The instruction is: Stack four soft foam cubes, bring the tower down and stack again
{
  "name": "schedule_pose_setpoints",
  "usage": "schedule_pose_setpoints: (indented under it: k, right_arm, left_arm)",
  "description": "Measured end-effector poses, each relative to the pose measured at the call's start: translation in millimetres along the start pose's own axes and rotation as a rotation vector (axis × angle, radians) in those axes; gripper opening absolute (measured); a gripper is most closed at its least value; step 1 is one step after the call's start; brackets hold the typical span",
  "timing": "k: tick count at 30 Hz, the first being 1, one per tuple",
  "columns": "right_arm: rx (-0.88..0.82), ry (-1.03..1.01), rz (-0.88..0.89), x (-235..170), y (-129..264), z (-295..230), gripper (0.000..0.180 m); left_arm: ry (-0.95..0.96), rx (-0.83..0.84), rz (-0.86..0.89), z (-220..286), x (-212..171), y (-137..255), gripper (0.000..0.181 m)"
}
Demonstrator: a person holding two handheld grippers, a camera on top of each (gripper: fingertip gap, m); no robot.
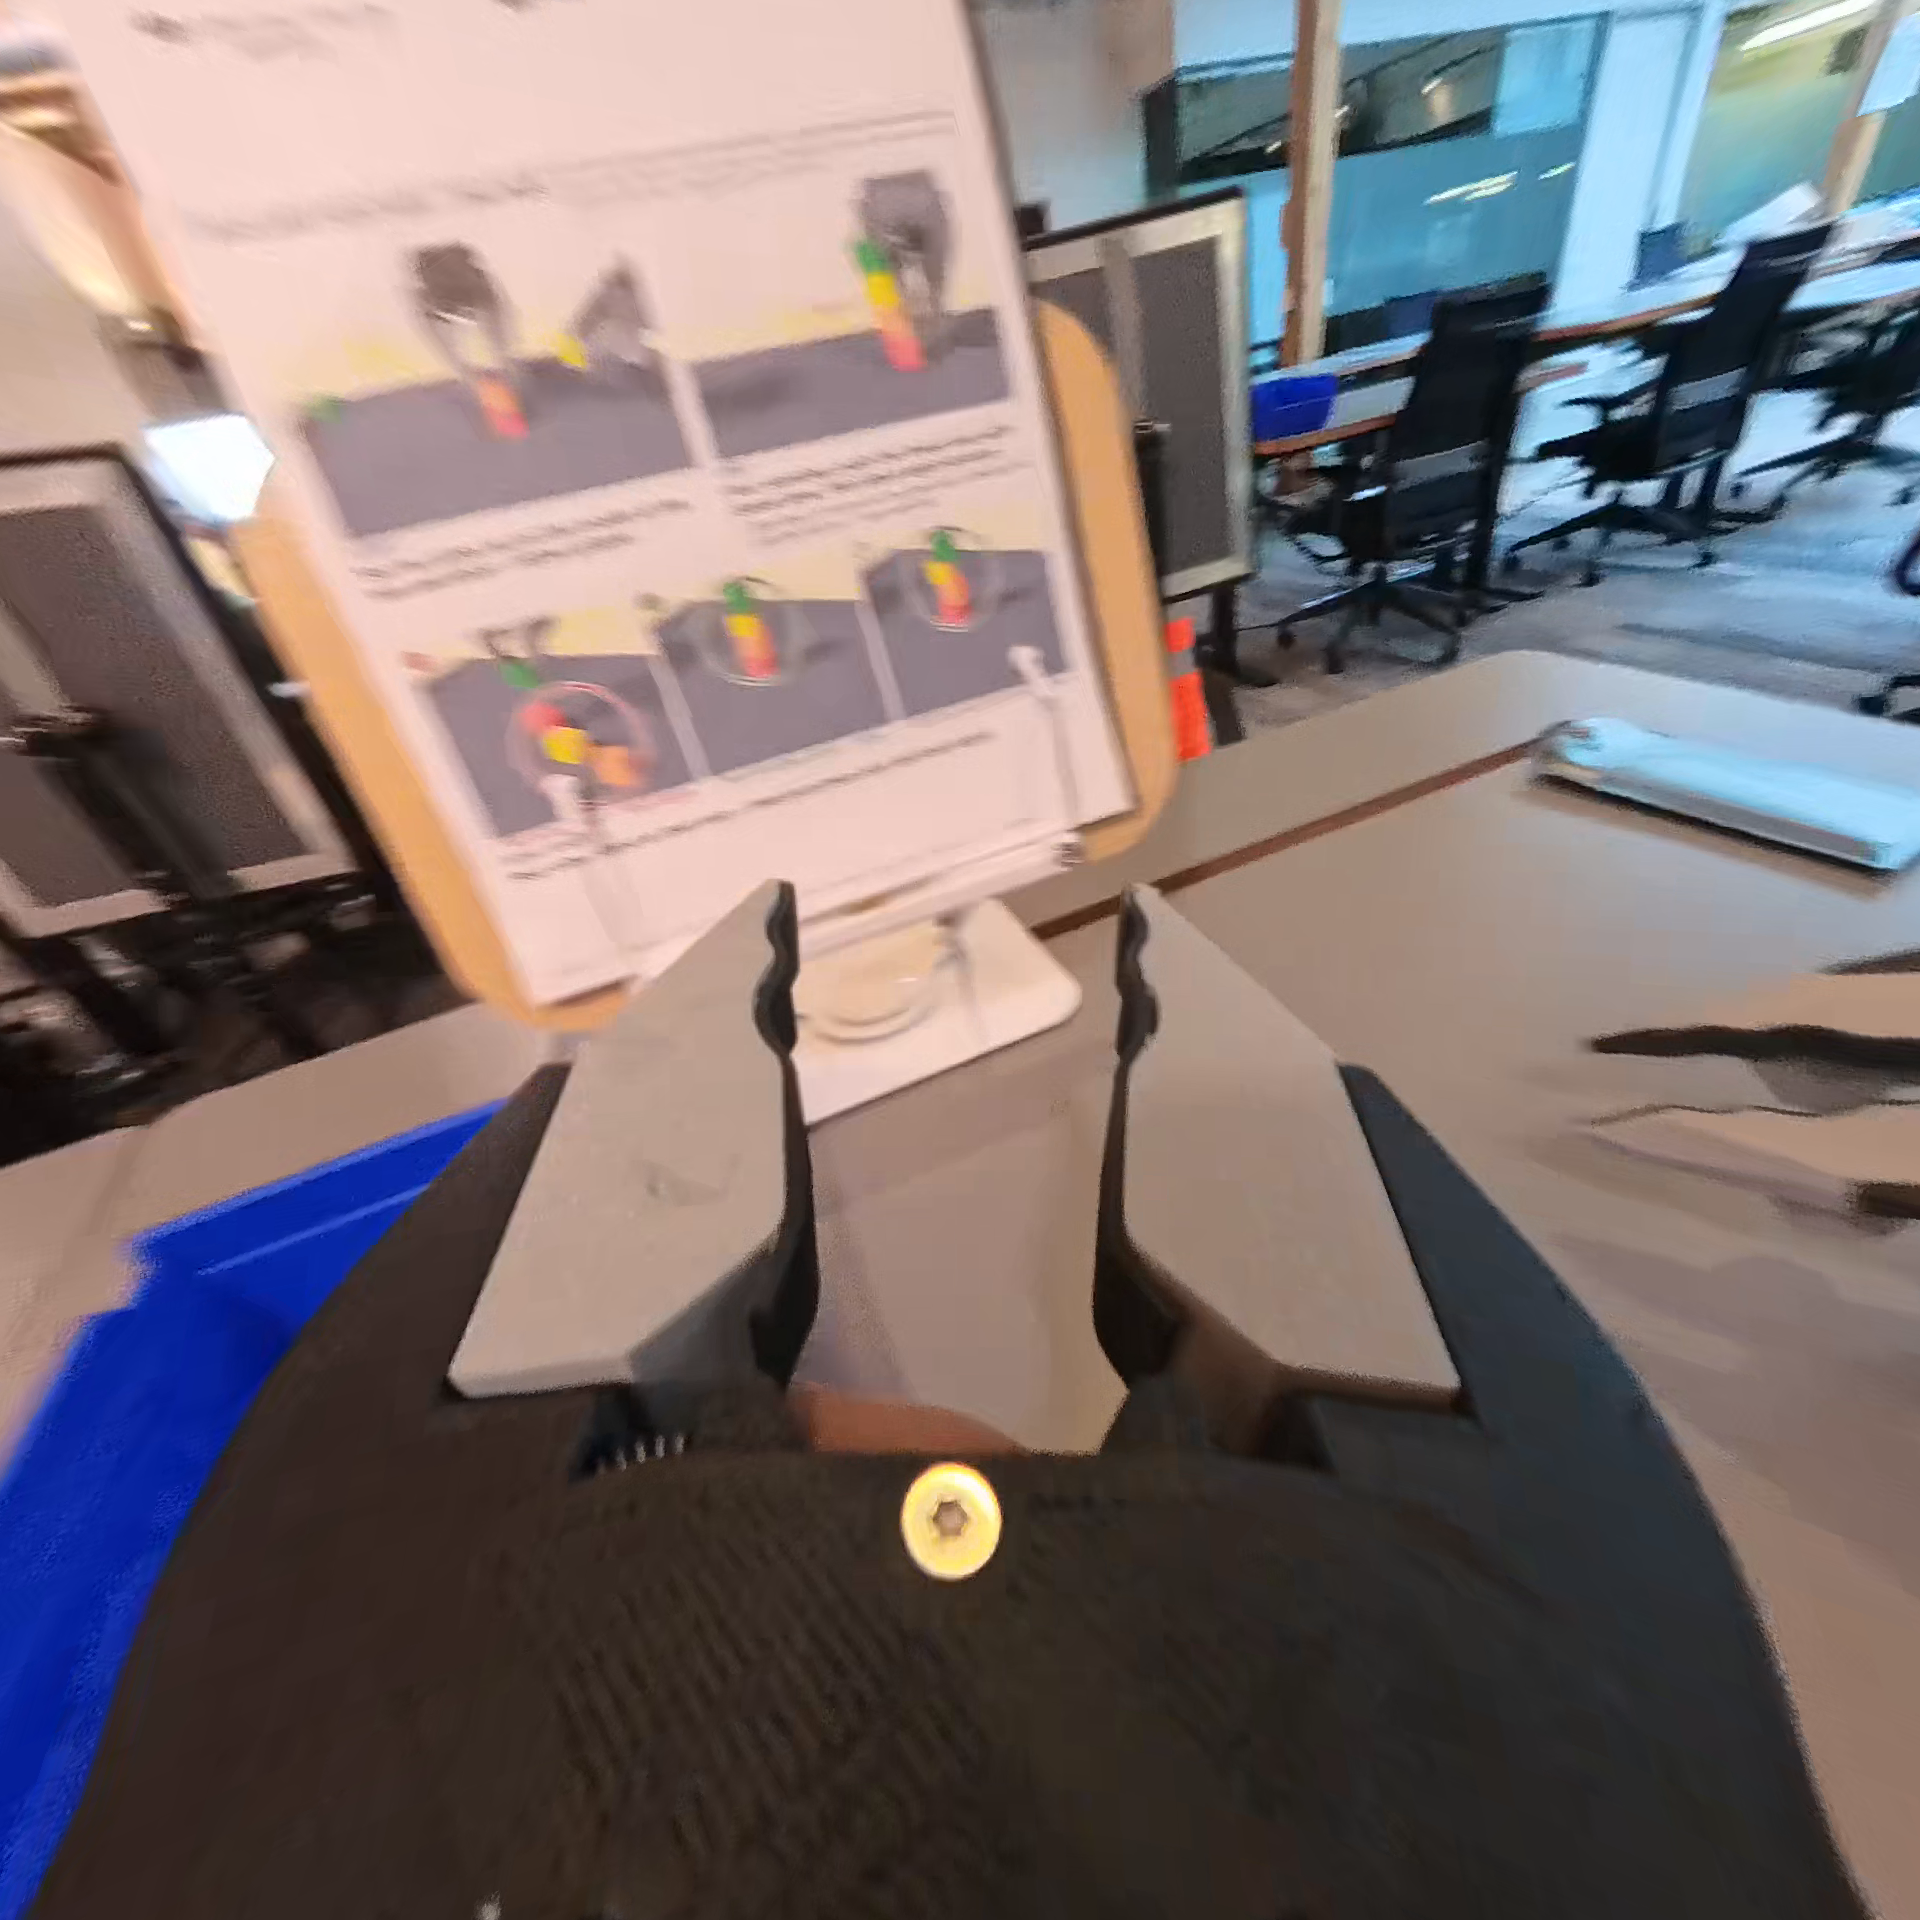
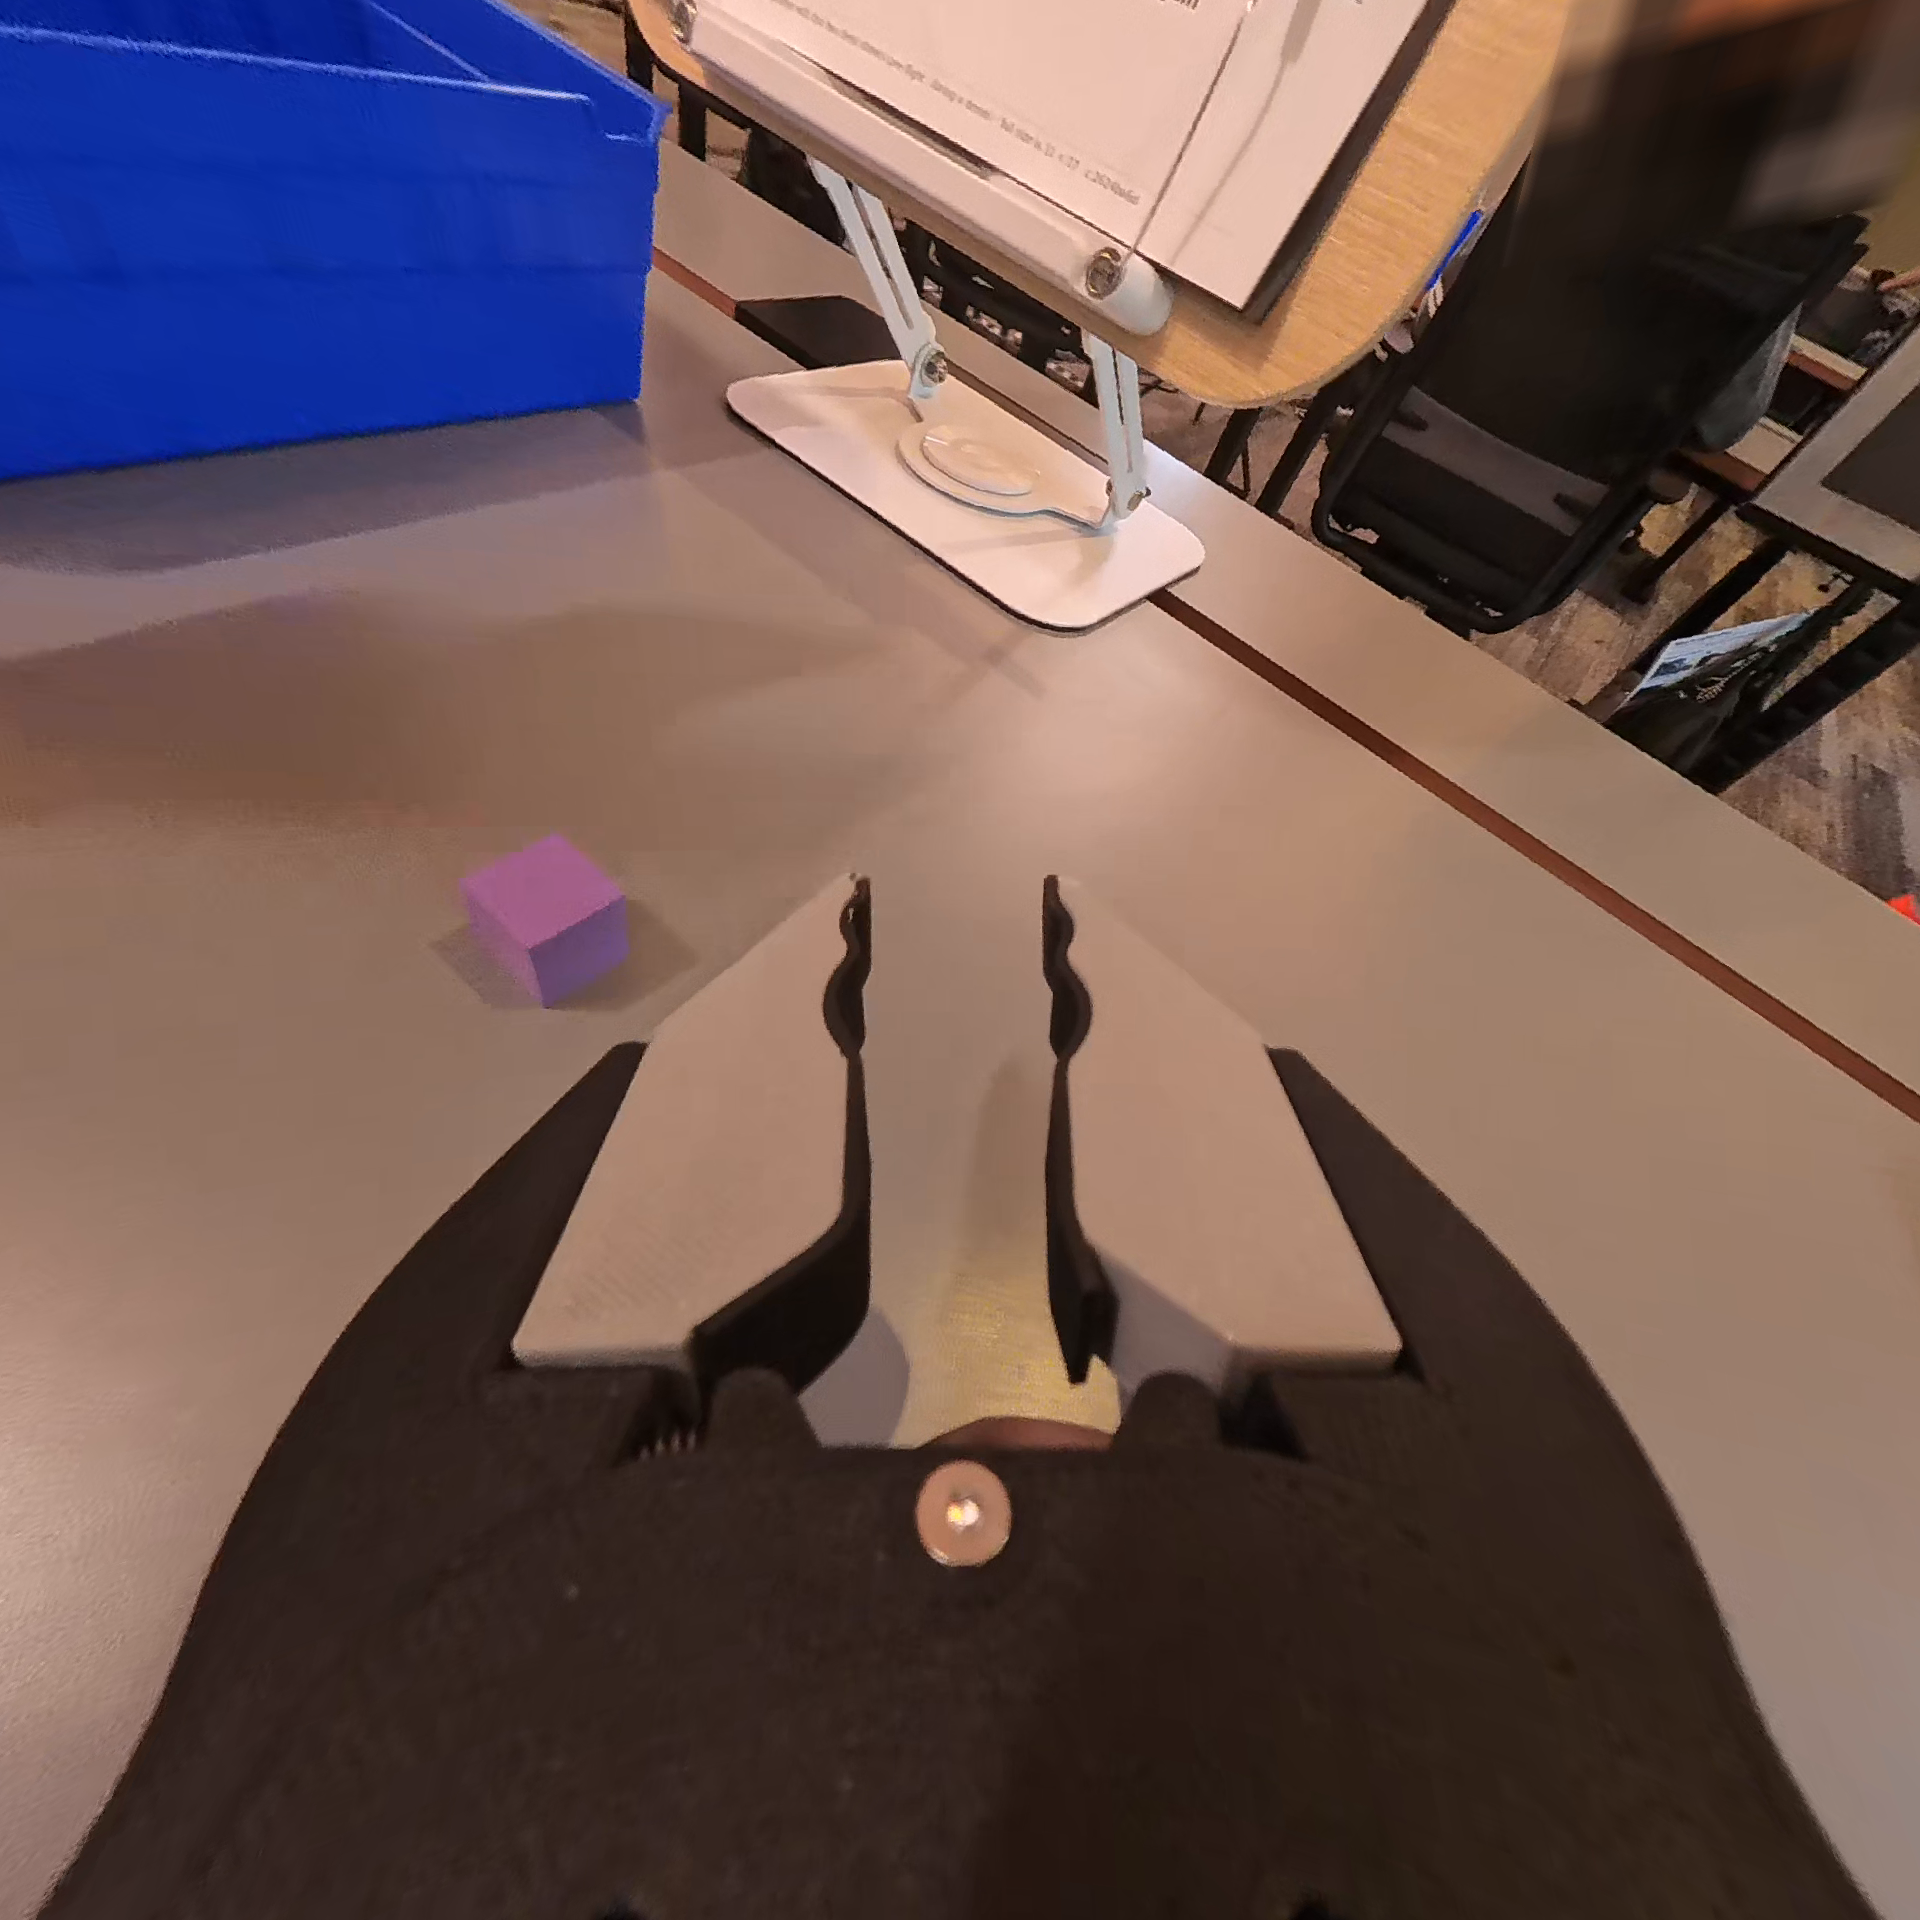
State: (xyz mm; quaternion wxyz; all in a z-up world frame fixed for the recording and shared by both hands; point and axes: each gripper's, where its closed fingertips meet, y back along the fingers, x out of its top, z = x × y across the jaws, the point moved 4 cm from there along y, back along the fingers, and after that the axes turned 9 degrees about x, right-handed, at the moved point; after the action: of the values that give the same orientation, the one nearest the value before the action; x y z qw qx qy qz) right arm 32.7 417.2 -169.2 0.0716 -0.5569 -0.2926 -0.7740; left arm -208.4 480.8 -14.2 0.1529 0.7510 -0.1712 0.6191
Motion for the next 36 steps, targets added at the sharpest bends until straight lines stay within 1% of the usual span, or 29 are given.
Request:
schedule_pose_setpoints:
  k: [2,4,7,9,12,13,16,18,20,24,28,36]
  right_arm:
    - [0.004,0.015,0.003,2.2,1.0,-3.4,0.03]
    - [0.006,0.039,0.003,4.2,1.4,-7.0,0.03]
    - [0.007,0.074,-0.001,5.4,0.9,-12.5,0.03]
    - [0.011,0.086,-0.01,4.1,-1.3,-15.2,0.031]
    - [0.018,0.084,-0.029,-0.4,-4.8,-16.3,0.031]
    - [0.017,0.081,-0.033,-1.8,-5.4,-15.4,0.032]
    - [0.022,0.049,-0.032,-4.4,-6.1,-11.7,0.031]
    - [0.037,0.019,-0.029,-5.8,-7.0,-10.8,0.032]
    - [0.055,-0.005,-0.029,-7.3,-8.4,-11.3,0.032]
    - [0.073,-0.013,-0.036,-9.5,-11.3,-14.3,0.032]
    - [0.098,-0.013,-0.044,-10.8,-14.3,-19.6,0.032]
    - [0.117,0.007,-0.047,-9.9,-15.6,-27.0,0.032]
  left_arm:
    - [-0.046,0.086,-0.044,-49.5,5.7,-2.9,0.06]
    - [-0.016,0.125,-0.114,-92.3,4.6,-8.4,0.059]
    - [0.022,0.089,-0.242,-126.2,-10.8,-19.6,0.059]
    - [-0.034,0.086,-0.337,-135.8,-29.9,-28.3,0.06]
    - [-0.141,0.087,-0.452,-138.1,-61.1,-41.5,0.055]
    - [-0.14,0.049,-0.487,-134.4,-71.9,-45.6,0.051]
    - [-0.099,-0.078,-0.604,-124.3,-109.6,-58.5,0.049]
    - [-0.089,-0.101,-0.668,-124.8,-133.6,-69.1,0.049]
    - [-0.072,-0.091,-0.727,-128.9,-149.5,-79.4,0.051]
    - [-0.012,-0.084,-0.728,-127.3,-154.4,-95.7,0.051]
    - [-0.071,0.0,-0.753,-125.7,-164.0,-107.7,0.05]
    - [-0.028,0.127,-0.848,-130.4,-203.7,-127.6,0.047]
